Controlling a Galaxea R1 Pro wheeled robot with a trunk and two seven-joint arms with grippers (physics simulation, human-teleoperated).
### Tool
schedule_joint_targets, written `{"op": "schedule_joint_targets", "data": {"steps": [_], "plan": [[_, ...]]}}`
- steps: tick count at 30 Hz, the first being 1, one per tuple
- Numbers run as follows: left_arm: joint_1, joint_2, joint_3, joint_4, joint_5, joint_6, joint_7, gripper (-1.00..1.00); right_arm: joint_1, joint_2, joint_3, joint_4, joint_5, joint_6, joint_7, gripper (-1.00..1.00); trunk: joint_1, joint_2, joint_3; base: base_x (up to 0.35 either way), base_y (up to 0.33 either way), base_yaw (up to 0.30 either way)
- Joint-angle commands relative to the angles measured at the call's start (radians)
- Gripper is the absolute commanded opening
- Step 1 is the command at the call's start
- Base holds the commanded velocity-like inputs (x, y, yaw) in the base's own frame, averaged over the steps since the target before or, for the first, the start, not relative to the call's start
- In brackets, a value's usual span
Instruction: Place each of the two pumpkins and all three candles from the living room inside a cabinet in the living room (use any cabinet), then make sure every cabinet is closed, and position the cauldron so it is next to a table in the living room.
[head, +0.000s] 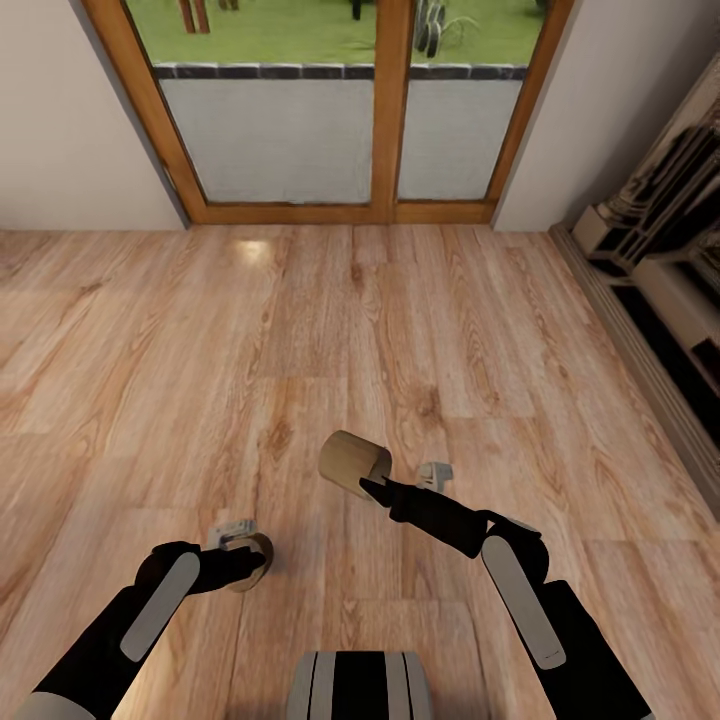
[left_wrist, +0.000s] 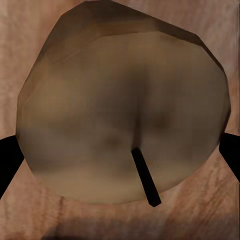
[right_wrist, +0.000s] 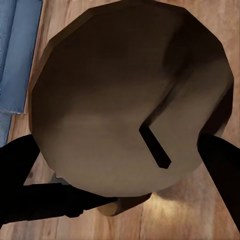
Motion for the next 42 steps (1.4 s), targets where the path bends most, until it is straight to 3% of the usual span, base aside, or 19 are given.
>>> {"op": "schedule_joint_targets", "data": {"steps": [1, 6, 11, 12, 13, 17, 21, 28, 33, 42], "plan": [[0.0, 0.0, 0.0, 0.0, 0.0, 0.0, 0.0, -1.0, 0.0, 0.0, 0.0, 0.0, 0.001, 0.0, 0.0, -1.0, 0.0, 0.0, 0.004, 0.0, 0.0, 0.0], [0.0, 0.001, 0.002, 0.0, 0.0, 0.002, 0.0, -1.0, 0.0, 0.001, 0.001, 0.006, 0.0, 0.0, -0.023, -1.0, -0.003, 0.001, 0.023, -0.09, 0.0, 0.0], [0.0, 0.001, 0.003, -0.007, 0.001, 0.01, 0.0, -1.0, 0.0, 0.019, 0.002, 0.005, -0.007, 0.015, -0.232, -1.0, -0.005, 0.003, 0.043, -0.144, 0.0, 0.0], [0.0, 0.001, 0.004, -0.008, 0.002, 0.016, 0.0, -1.0, 0.0, 0.031, 0.002, 0.003, -0.009, 0.024, -0.286, -1.0, -0.005, 0.003, 0.046, -0.034, 0.0, 0.0], [0.0, 0.003, 0.007, -0.036, 0.008, 0.064, 0.0, -1.0, 0.0, 0.09, 0.012, -0.004, -0.005, 0.098, -0.434, -1.0, -0.006, 0.003, 0.05, -0.007, 0.0, 0.0], [0.0, 0.006, 0.018, -0.079, 0.013, 0.135, 0.0, -1.0, 0.0, 0.151, 0.032, -0.006, -0.003, 0.153, -0.591, -1.0, -0.008, 0.004, 0.066, -0.002, 0.0, 0.0], [0.0, 0.005, 0.028, -0.085, 0.014, 0.163, 0.0, -1.0, 0.0, 0.181, 0.035, -0.006, -0.005, 0.161, -0.706, -1.0, -0.009, 0.005, 0.081, 0.0, 0.0, 0.0], [0.0, 0.003, 0.031, -0.087, 0.015, 0.173, 0.0, -1.0, -0.001, 0.19, 0.101, -0.007, -0.005, 0.17, -0.744, -1.0, -0.013, 0.007, 0.107, -0.128, 0.0, -0.006], [0.0, 0.003, 0.031, -0.087, 0.015, 0.174, 0.0, -1.0, -0.001, 0.19, 0.104, -0.007, -0.003, 0.21, -0.746, -1.0, -0.015, 0.008, 0.12, -0.107, 0.0, -0.096], [0.0, 0.004, 0.031, -0.087, 0.015, 0.177, 0.0, -1.0, 0.0, 0.189, 0.099, -0.004, -0.006, 0.215, -0.746, -1.0, -0.019, 0.01, 0.145, -0.004, 0.0, -0.208]]}}
